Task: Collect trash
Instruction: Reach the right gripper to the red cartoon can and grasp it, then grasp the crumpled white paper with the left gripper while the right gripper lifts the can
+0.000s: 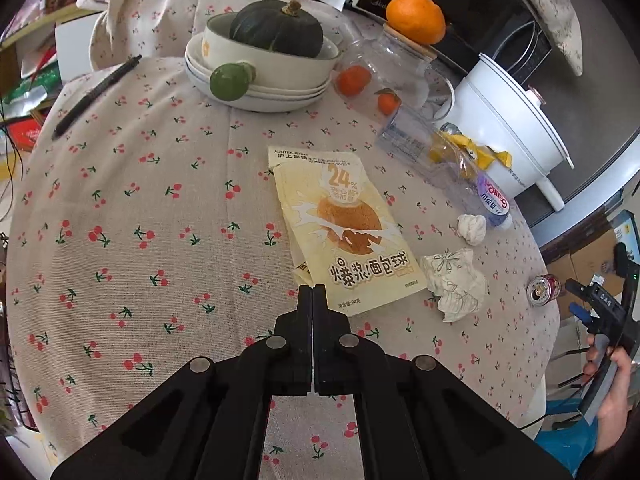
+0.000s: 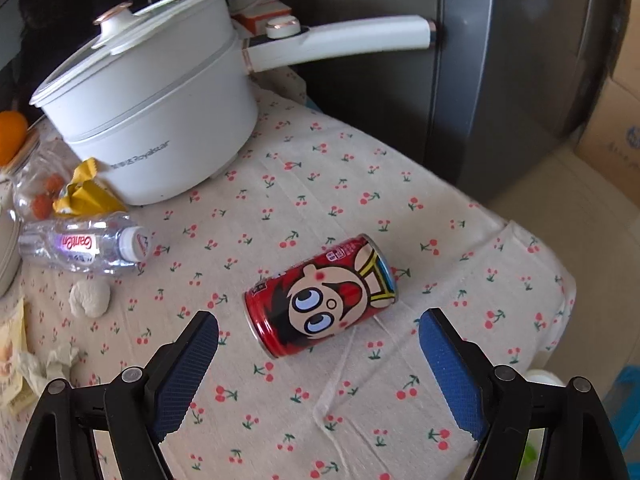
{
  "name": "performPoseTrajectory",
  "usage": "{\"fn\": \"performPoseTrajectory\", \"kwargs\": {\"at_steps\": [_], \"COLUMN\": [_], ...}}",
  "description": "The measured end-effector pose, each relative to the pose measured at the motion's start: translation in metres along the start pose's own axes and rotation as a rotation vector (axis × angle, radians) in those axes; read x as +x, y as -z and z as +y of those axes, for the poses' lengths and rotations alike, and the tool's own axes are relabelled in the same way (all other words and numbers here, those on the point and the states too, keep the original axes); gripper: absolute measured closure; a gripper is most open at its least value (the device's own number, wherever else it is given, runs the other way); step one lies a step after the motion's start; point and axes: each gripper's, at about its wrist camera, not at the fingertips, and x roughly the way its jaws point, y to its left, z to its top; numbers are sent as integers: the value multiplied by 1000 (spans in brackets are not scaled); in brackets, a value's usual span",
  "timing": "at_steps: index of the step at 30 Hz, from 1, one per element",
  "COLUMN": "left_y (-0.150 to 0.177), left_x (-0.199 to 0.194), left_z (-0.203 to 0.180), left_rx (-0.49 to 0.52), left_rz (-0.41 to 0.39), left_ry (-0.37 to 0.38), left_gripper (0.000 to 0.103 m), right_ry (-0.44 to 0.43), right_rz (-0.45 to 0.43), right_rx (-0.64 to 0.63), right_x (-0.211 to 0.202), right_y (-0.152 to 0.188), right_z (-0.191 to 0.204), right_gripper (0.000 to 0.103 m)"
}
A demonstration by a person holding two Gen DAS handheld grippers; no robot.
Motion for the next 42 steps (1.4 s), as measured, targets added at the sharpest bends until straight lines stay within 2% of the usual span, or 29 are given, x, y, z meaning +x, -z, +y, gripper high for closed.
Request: {"fn": "performPoseTrajectory", "kwargs": {"at_steps": [3, 5, 6, 7, 9, 10, 14, 16, 17, 19, 21, 23, 27, 32, 36, 40, 42], "left_y": [-3, -5, -7, -9, -11, -13, -17, -15, -14, -13, -11, -10, -3, 11, 15, 12, 14], "left_x": [-8, -7, -6, -4, -3, 0, 20, 29, 28, 18, 10, 8, 19, 49, 73, 72, 64], "left_z": [5, 3, 1, -2, -7, -9, -12, -12, -13, -22, -36, -52, -91, -131, -145, -141, -141], "left_rx": [-28, -17, -9, -4, -6, -12, -60, -75, -72, -14, 66, 119, 203, 252, 260, 197, 175], "left_rz": [5, 30, 39, 40, 20, 11, 51, 74, 54, -37, -92, -94, -45, 6, 31, 18, 22], "left_ry": [44, 41, 25, 14, 12, 17, 51, 28, -15, -126, -147, -113, -30, 17, -32, -12, 8], "left_gripper": [103, 100, 91, 68, 36, 35, 35, 35, 35, 35, 35, 35, 35, 36, 55, 69, 72], "right_ry": [12, 17, 17, 16, 18, 10, -20, -42, -47, -48, -27, -16, -23, -54, -60, -57, -52], "right_rz": [40, 54, 61, 68, 78, 80, 102, 121, 136, 155, 137, 122, 116, 105, 99, 103, 102], "right_rx": [93, 132, 141, 145, 145, 151, 172, 177, 175, 164, 117, 83, 55, 7, -43, -73, -94], "right_x": [20, 27, 31, 34, 41, 44, 54, 61, 65, 71, 71, 70, 68, 45, 29, 14, 6], "right_y": [-4, -3, -4, -4, -5, -5, -5, -3, -3, 1, 2, 4, 8, 14, 20, 31, 36], "right_z": [-5, -7, -7, -7, -6, -7, -8, -7, -5, -2, 4, 8, 7, 2, -4, -11, -13], "right_gripper": [17, 17, 17, 17, 17, 17, 20, 23, 27, 35, 48, 47, 48, 48, 48, 48, 48]}}
